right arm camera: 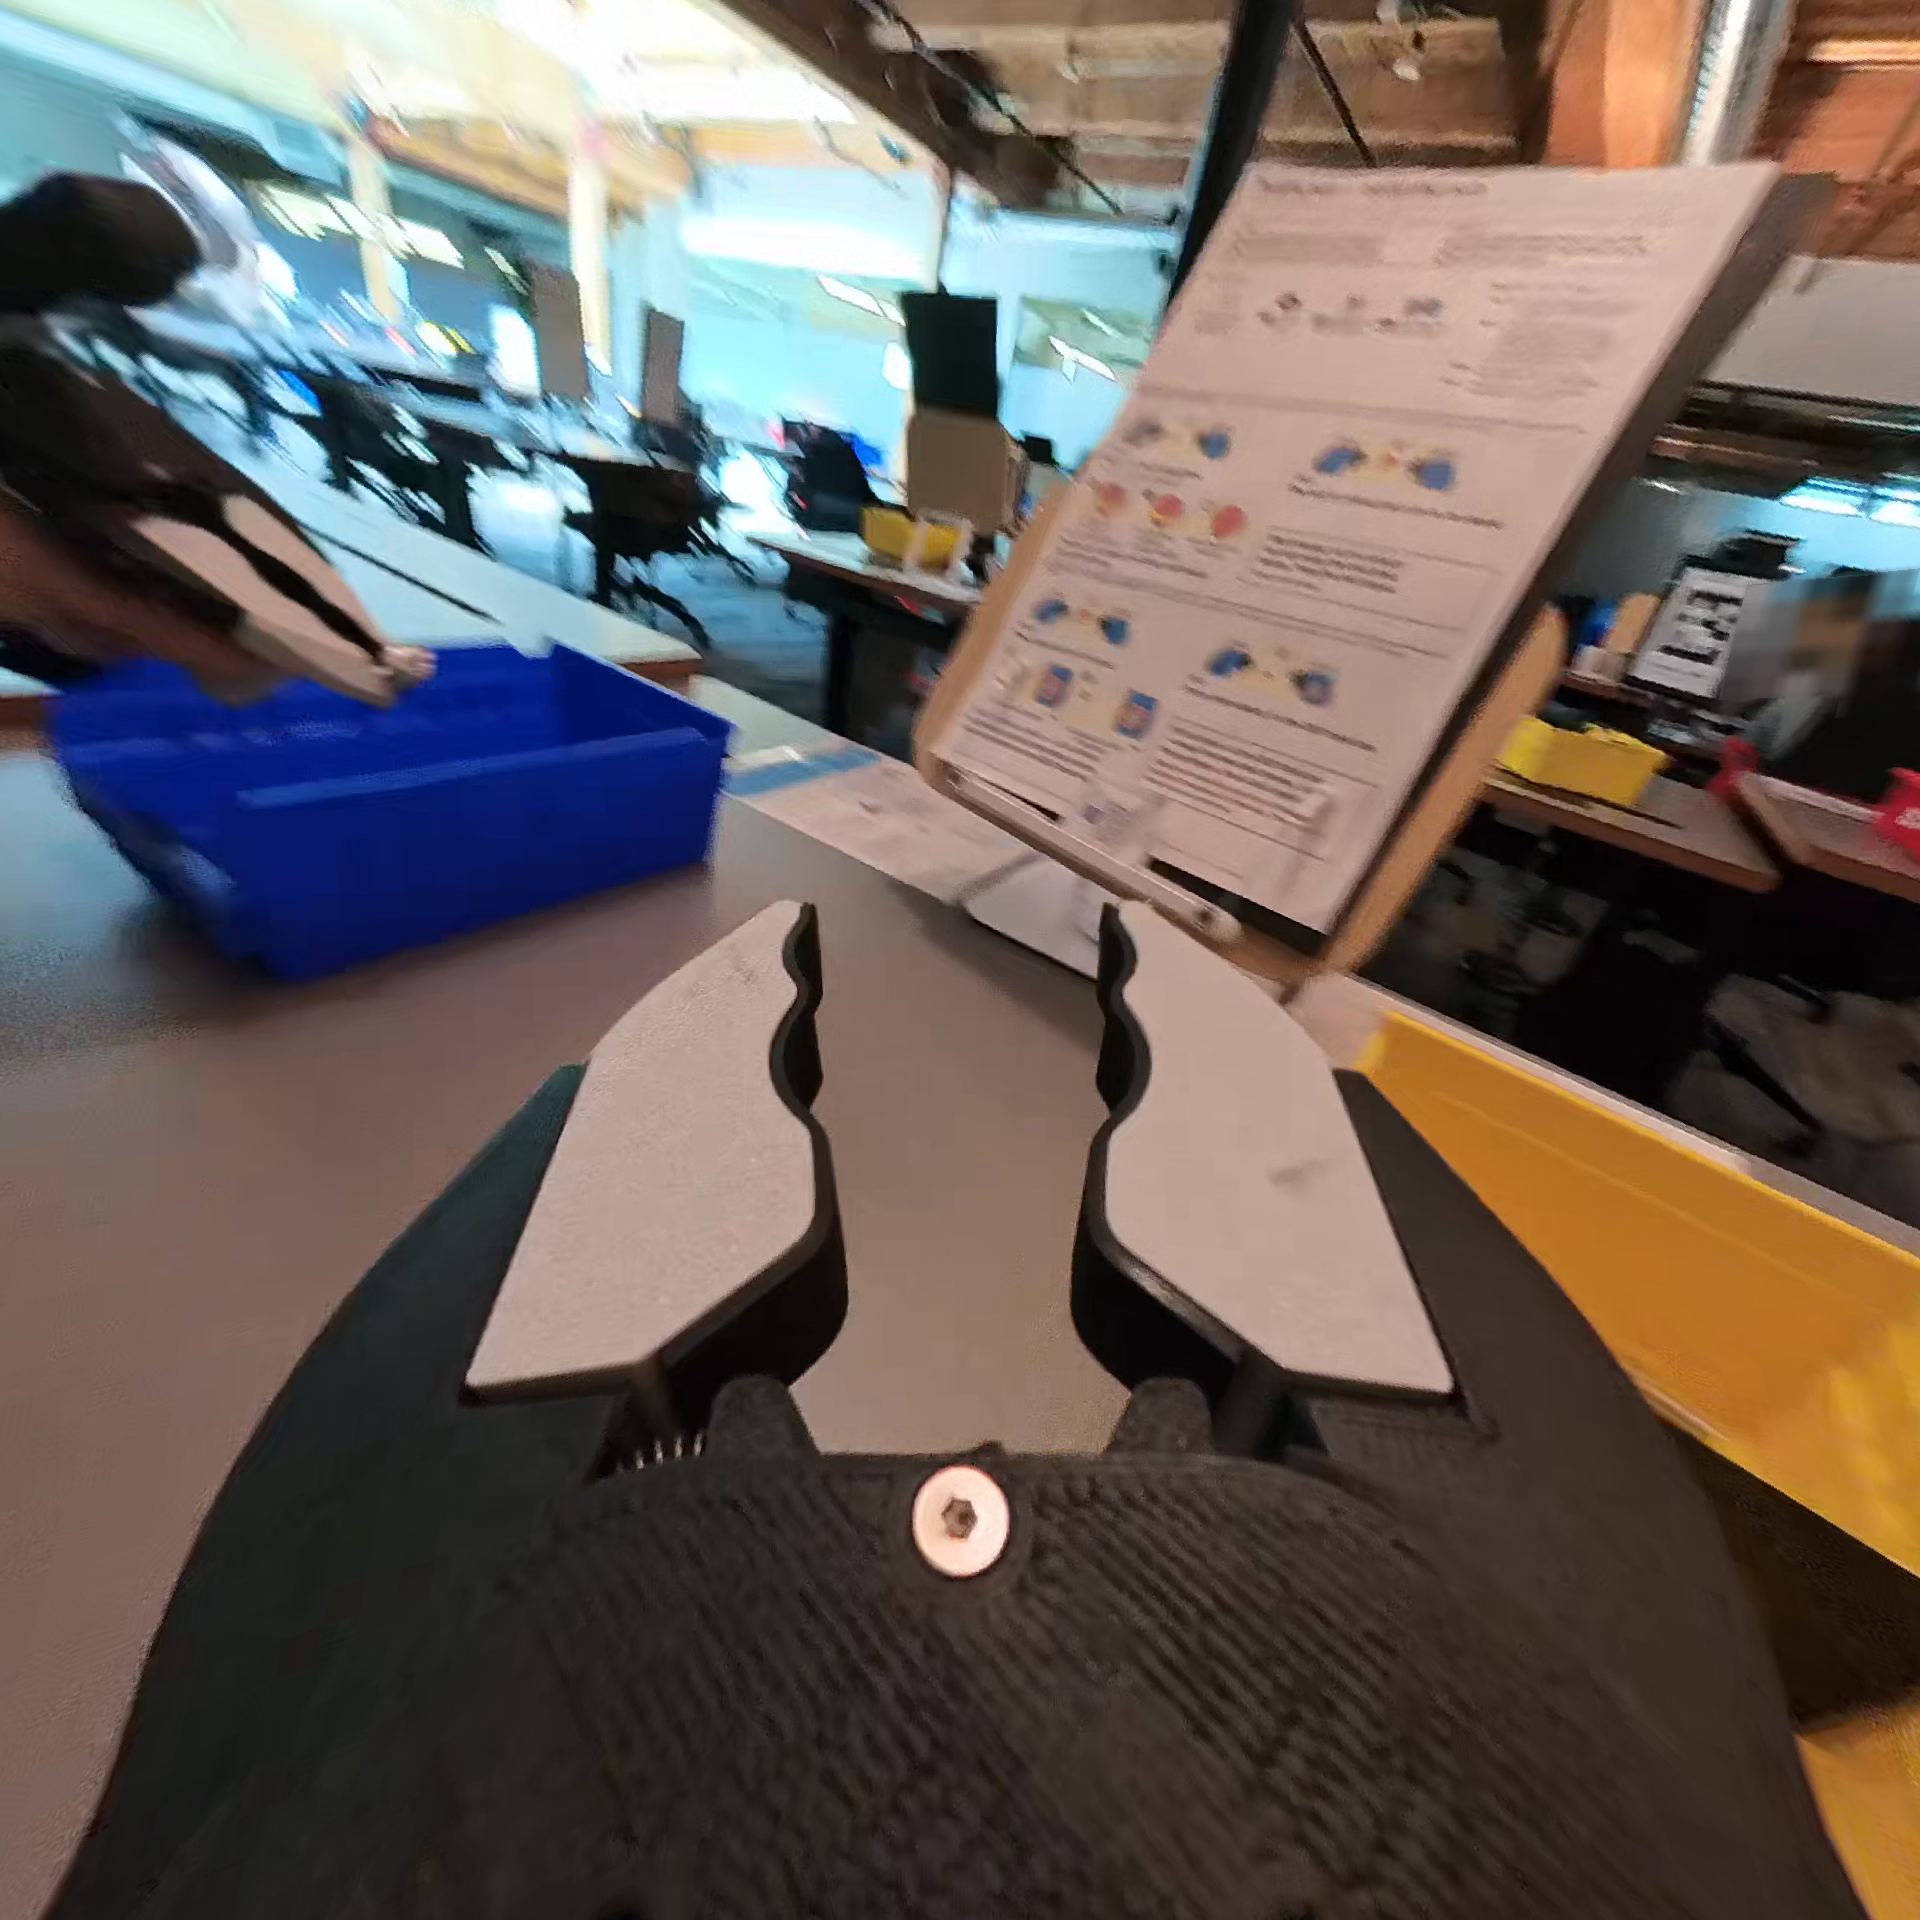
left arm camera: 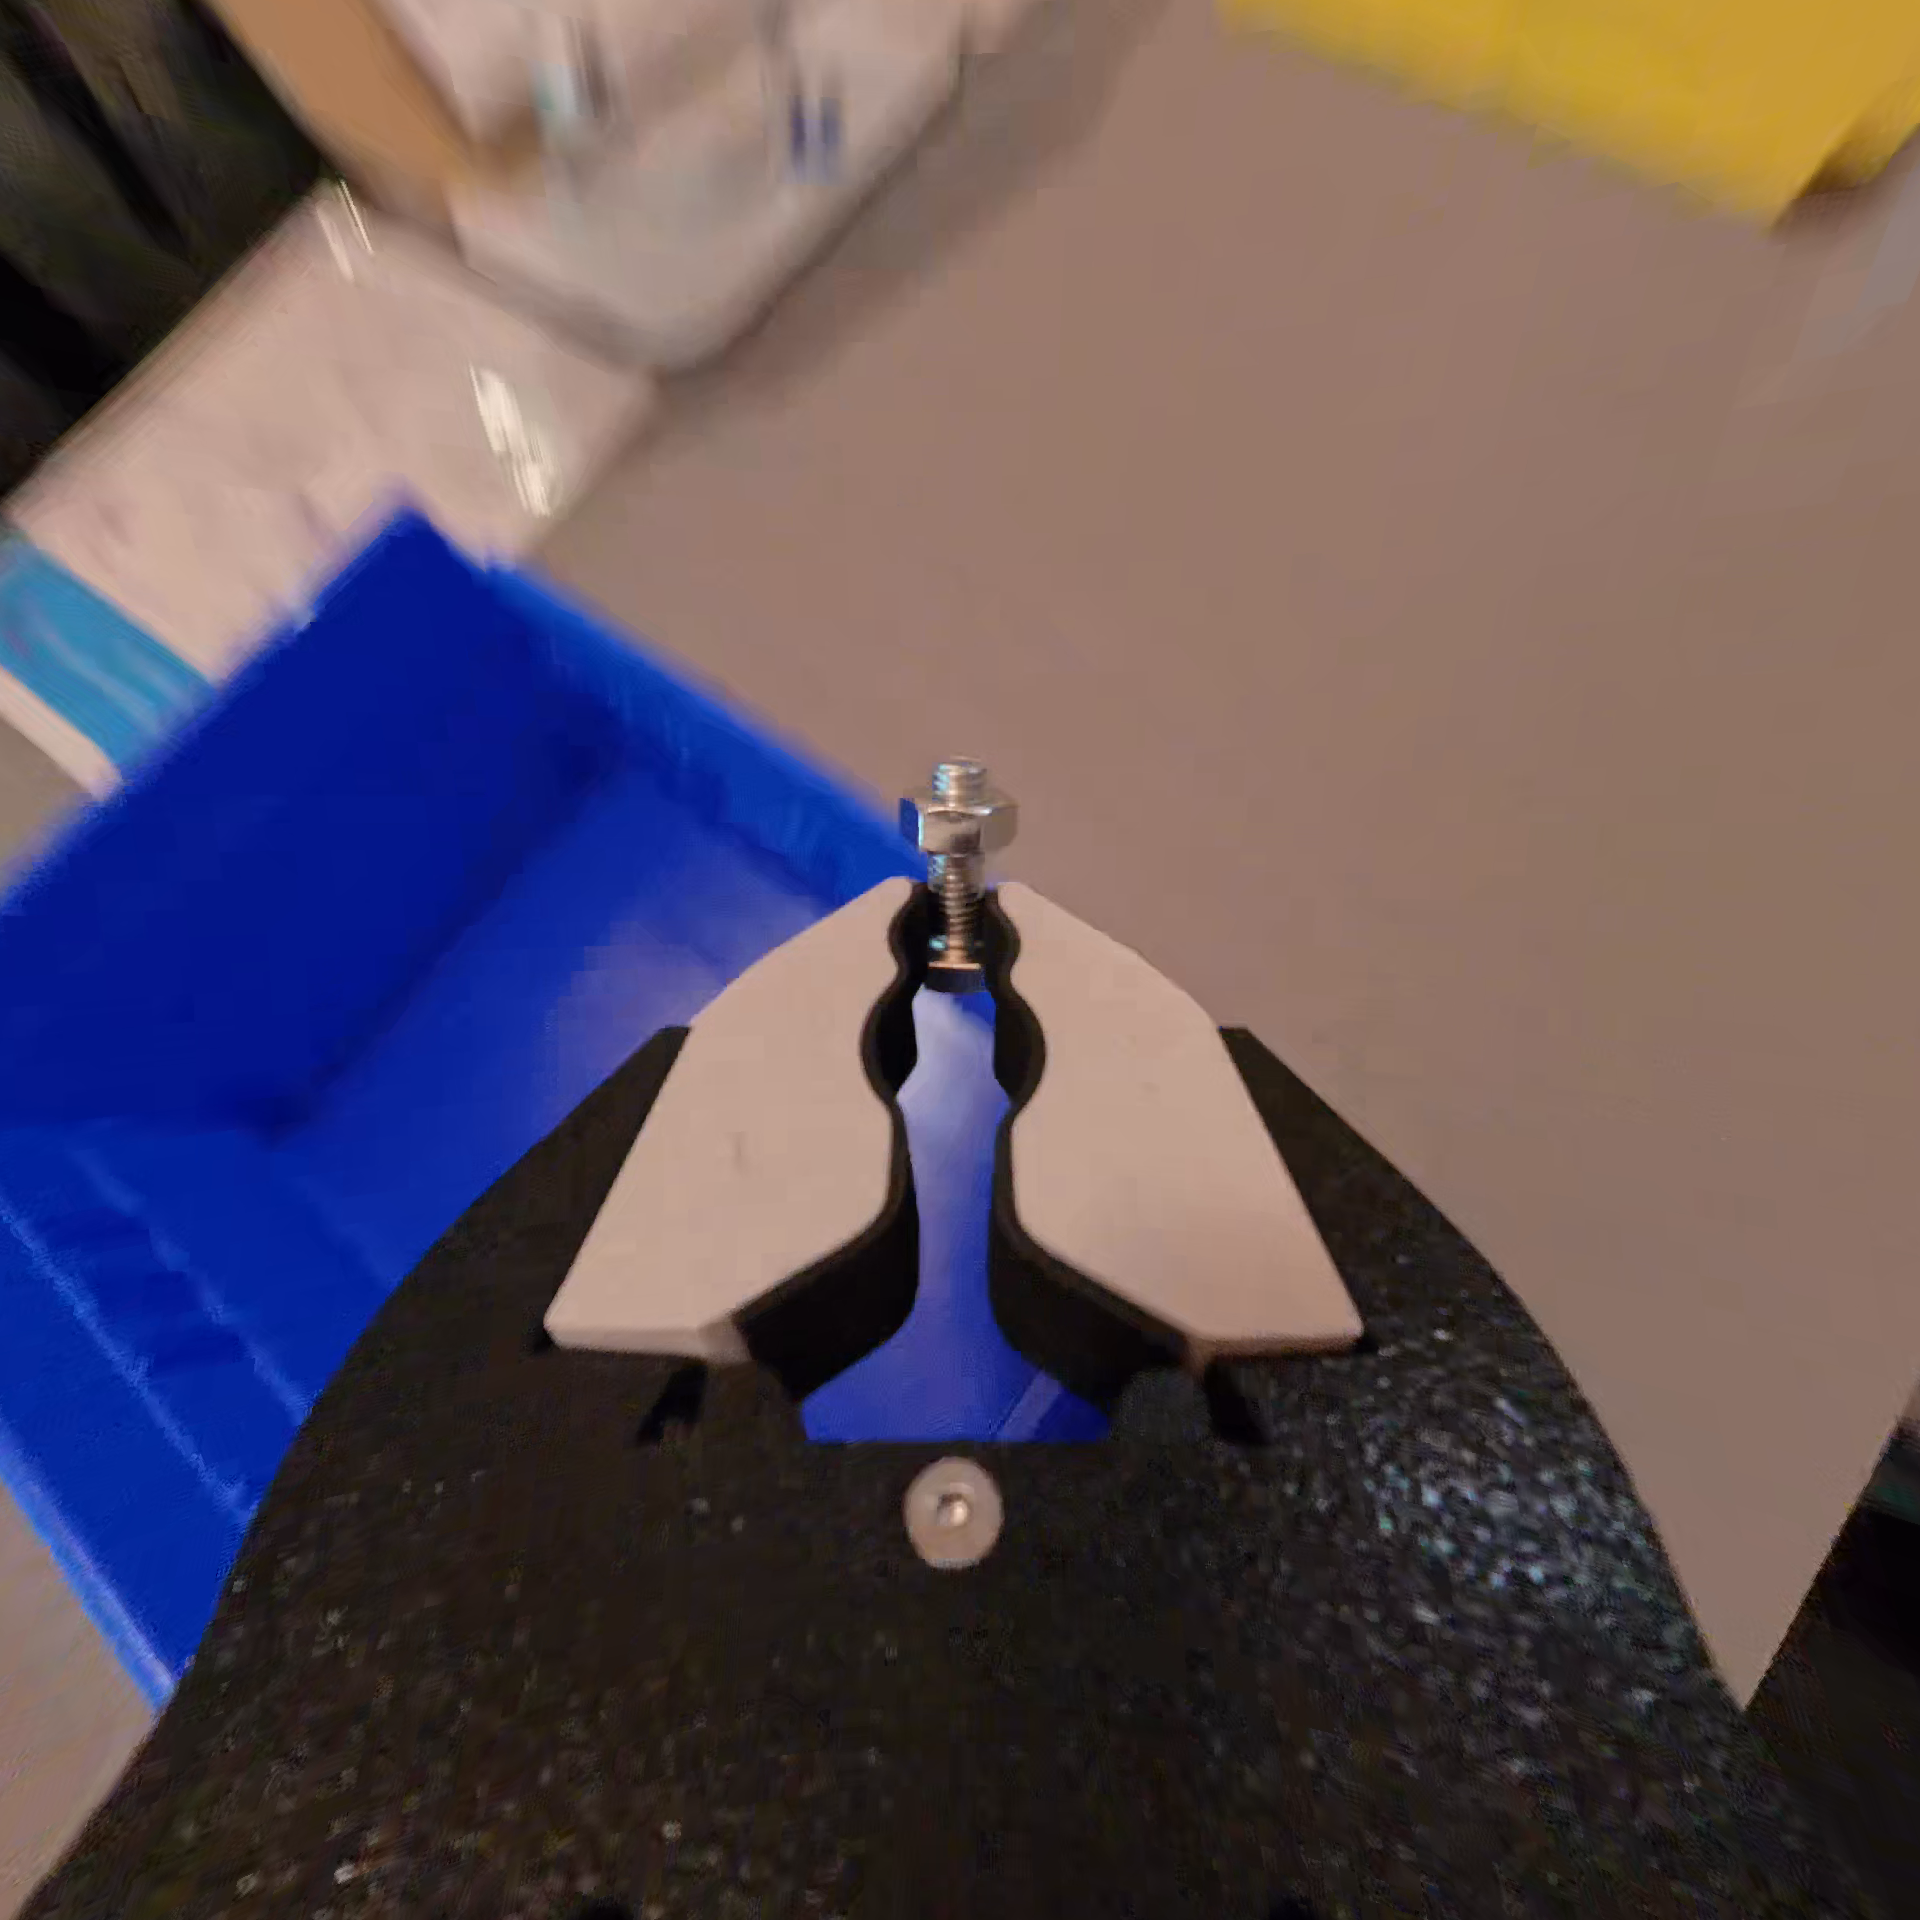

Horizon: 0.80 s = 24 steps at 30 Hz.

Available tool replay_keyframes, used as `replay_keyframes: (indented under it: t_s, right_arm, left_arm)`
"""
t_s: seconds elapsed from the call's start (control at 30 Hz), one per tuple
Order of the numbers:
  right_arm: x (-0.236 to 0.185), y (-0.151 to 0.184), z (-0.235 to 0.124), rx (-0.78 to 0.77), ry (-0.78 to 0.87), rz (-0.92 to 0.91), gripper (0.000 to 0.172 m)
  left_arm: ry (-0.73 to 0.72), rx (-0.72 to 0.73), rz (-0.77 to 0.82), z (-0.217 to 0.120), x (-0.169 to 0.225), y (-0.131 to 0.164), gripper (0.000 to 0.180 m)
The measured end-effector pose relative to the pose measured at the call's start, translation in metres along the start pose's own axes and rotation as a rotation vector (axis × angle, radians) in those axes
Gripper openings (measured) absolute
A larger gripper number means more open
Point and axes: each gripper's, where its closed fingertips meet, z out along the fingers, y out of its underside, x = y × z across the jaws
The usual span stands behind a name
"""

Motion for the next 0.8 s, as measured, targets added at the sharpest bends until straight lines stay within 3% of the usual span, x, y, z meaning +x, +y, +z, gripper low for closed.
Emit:
replay_keyframes:
  t_s: [0.03,0.17,0.27,0.37,0.43,0.6,0.8]
  right_arm:
    - [-0.016,-0.008,0.004,0.050,-0.052,0.039,0.053]
    - [-0.089,-0.024,0.016,0.163,-0.222,0.149,0.061]
    - [-0.127,-0.017,0.019,0.211,-0.267,0.157,0.065]
    - [-0.138,-0.005,0.019,0.192,-0.278,0.174,0.065]
    - [-0.140,-0.006,0.017,0.237,-0.278,0.199,0.055]
    - [-0.154,0.027,0.026,0.154,-0.302,0.170,0.054]
    - [-0.157,0.025,0.030,0.161,-0.334,0.201,0.046]
  left_arm:
    - [0.003,0.114,0.009,-0.011,0.017,-0.023,0.009]
    - [0.221,0.509,0.008,-0.031,0.113,-0.086,0.009]
    - [0.391,0.668,0.000,-0.010,0.170,-0.097,0.009]
    - [0.495,0.680,-0.038,0.031,0.197,-0.089,0.009]
    - [0.555,0.712,-0.026,0.046,0.211,-0.087,0.009]
    - [0.561,0.749,0.033,0.060,0.225,-0.080,0.009]
    - [0.542,0.695,0.086,0.062,0.228,-0.077,0.009]
